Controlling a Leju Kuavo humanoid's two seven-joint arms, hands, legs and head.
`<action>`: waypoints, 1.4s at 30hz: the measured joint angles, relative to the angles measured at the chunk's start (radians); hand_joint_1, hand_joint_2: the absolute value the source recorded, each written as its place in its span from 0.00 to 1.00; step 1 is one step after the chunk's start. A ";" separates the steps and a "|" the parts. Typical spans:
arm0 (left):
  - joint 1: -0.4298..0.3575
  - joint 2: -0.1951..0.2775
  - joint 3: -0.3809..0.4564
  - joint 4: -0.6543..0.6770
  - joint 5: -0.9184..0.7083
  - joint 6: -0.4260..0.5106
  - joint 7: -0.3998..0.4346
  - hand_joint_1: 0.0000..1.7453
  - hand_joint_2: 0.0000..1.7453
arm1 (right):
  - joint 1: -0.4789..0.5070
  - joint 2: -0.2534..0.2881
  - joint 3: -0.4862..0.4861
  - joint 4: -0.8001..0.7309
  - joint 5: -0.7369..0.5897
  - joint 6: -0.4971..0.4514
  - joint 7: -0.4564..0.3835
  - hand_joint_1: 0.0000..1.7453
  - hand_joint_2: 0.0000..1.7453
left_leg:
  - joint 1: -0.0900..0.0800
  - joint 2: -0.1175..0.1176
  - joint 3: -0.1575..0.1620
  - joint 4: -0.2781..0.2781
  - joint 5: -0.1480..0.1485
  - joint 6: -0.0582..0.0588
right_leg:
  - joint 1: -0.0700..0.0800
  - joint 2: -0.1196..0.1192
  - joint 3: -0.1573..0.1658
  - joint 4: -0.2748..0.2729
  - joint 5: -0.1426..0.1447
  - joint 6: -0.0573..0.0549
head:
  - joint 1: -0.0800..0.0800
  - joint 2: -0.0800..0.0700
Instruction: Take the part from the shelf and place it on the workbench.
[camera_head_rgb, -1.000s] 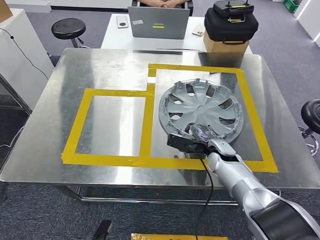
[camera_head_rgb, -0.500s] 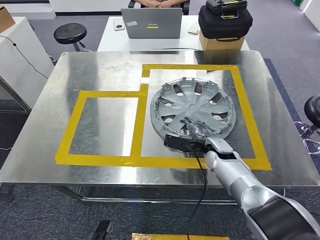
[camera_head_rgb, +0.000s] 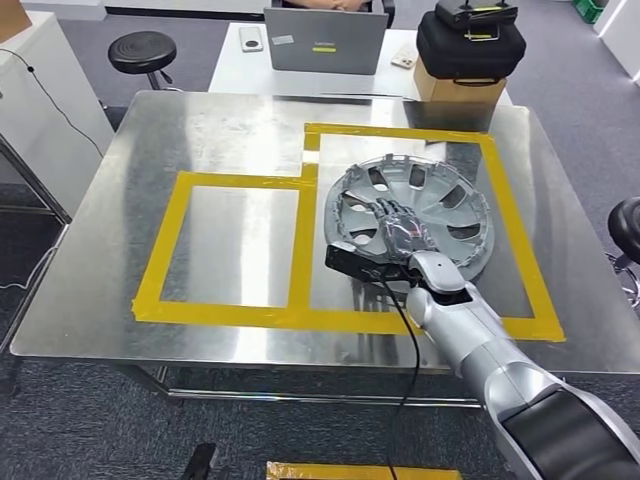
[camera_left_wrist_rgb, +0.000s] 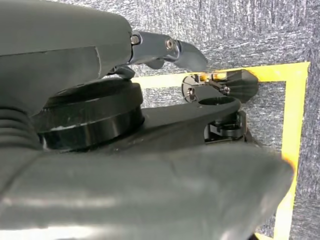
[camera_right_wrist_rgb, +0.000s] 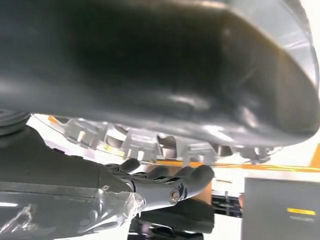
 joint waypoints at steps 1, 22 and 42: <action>0.000 0.000 0.000 0.000 0.000 0.000 0.000 0.00 0.00 | 0.002 -0.001 0.002 -0.001 0.003 -0.001 0.003 0.00 0.00 | -0.002 -0.001 0.000 0.000 -0.001 0.002 | 0.001 0.000 -0.026 0.051 -0.014 -0.002 | 0.000 0.000; 0.009 -0.001 0.012 0.000 0.026 0.034 -0.018 0.00 0.00 | 0.225 -0.027 -0.093 -0.644 0.331 -0.507 0.107 0.00 0.00 | -0.010 0.001 -0.027 0.030 0.009 -0.034 | 0.010 0.004 0.102 -0.213 0.102 -0.042 | -0.012 0.000; 0.027 0.002 0.095 0.000 0.094 0.060 -0.066 0.00 0.00 | 0.745 0.076 -0.051 -1.457 -0.660 -0.569 -0.627 0.00 0.00 | -0.013 -0.004 0.012 -0.003 -0.016 -0.030 | 0.011 0.007 0.134 -0.214 0.078 -0.046 | 0.002 0.000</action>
